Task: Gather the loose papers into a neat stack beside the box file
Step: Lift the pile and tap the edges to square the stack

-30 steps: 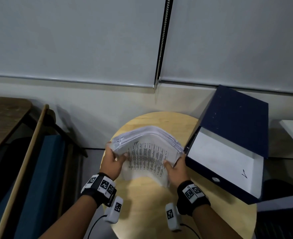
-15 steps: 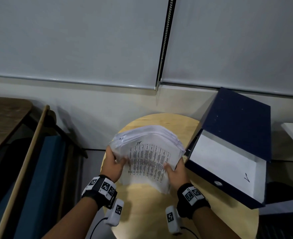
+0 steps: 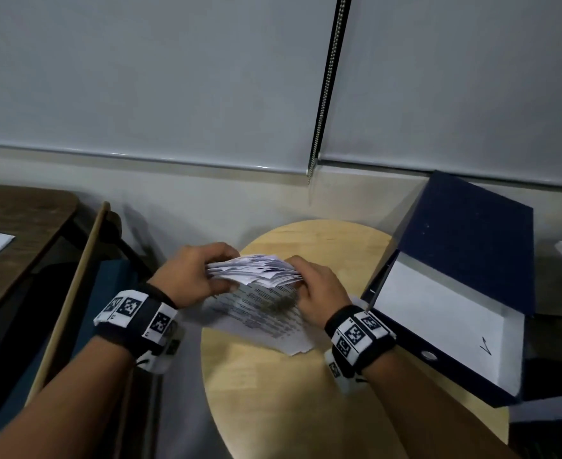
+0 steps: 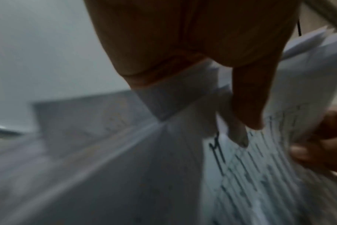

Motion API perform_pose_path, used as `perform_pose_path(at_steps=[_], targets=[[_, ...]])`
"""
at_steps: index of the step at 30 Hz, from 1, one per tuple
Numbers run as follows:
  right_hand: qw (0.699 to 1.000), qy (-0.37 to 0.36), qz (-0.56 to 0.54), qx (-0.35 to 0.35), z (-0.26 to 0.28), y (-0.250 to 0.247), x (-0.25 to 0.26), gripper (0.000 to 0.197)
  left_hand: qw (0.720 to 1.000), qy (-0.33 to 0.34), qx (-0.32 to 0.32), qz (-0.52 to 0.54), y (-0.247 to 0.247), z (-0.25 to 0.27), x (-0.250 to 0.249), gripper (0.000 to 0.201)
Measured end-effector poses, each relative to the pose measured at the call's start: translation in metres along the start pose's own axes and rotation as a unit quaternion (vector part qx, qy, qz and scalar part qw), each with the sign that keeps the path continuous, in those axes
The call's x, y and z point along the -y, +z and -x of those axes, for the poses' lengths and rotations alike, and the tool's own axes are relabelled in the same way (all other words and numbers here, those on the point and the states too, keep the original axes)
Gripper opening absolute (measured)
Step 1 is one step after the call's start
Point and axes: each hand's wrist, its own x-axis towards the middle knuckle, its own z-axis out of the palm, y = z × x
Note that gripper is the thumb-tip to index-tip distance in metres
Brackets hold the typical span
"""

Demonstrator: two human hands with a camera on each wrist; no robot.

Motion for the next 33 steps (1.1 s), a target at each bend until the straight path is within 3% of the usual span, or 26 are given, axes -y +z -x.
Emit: perform_pose_path(at_steps=[4, 7, 8, 10, 12, 15, 17, 18, 21, 24, 27, 30, 33], targets=[[0.999, -0.031, -0.001, 0.032, -0.007, 0.002, 0.005, 0.037, 0.997, -0.027, -0.026, 0.065, 0.017, 0.015, 0.008, 0.017], [0.999, 0.008, -0.011, -0.047, -0.003, 0.014, -0.010, 0.035, 0.983, -0.074, -0.091, 0.145, 0.026, 0.024, 0.021, 0.010], [0.996, 0.036, 0.010, -0.087, 0.003, 0.019, -0.019, 0.044, 0.975, -0.095, -0.107, 0.171, 0.025, 0.028, 0.028, 0.011], [0.985, 0.112, 0.014, -0.134, 0.022, 0.027, -0.034, 0.066, 0.961, -0.138, -0.131, 0.199, 0.017, 0.041, 0.038, 0.032], [0.970, 0.201, -0.090, -0.106, 0.041, 0.037, -0.044, 0.088, 0.942, -0.167, -0.172, 0.233, 0.005, 0.056, 0.049, 0.030], [0.903, 0.335, -0.265, -0.029, 0.055, 0.046, -0.050, 0.108, 0.900, -0.207, -0.232, 0.307, -0.008, 0.079, 0.052, 0.023], [0.842, 0.365, -0.398, -0.013, 0.050, 0.040, -0.048, 0.102, 0.882, -0.211, -0.238, 0.347, -0.010, 0.089, 0.055, 0.026], [0.826, 0.359, -0.434, -0.005, 0.046, 0.035, -0.046, 0.090, 0.874, -0.213, -0.240, 0.365, -0.009, 0.091, 0.054, 0.028], [0.835, 0.318, -0.448, -0.010, 0.034, 0.026, -0.048, 0.051, 0.877, -0.201, -0.221, 0.378, 0.001, 0.090, 0.063, 0.032], [0.846, 0.334, -0.407, -0.077, 0.040, 0.029, -0.054, 0.036, 0.869, -0.216, -0.184, 0.404, 0.028, 0.084, 0.065, 0.046], [0.855, 0.363, -0.361, -0.082, 0.064, 0.042, -0.061, 0.040, 0.890, -0.266, -0.155, 0.337, 0.074, 0.075, 0.063, 0.066], [0.871, 0.375, -0.315, -0.040, 0.093, 0.060, -0.074, 0.049, 0.881, -0.266, -0.152, 0.360, 0.118, 0.075, 0.062, 0.057], [0.866, 0.392, -0.304, -0.066, 0.098, 0.060, -0.083, 0.051, 0.870, -0.262, -0.176, 0.378, 0.137, 0.071, 0.064, 0.062]])
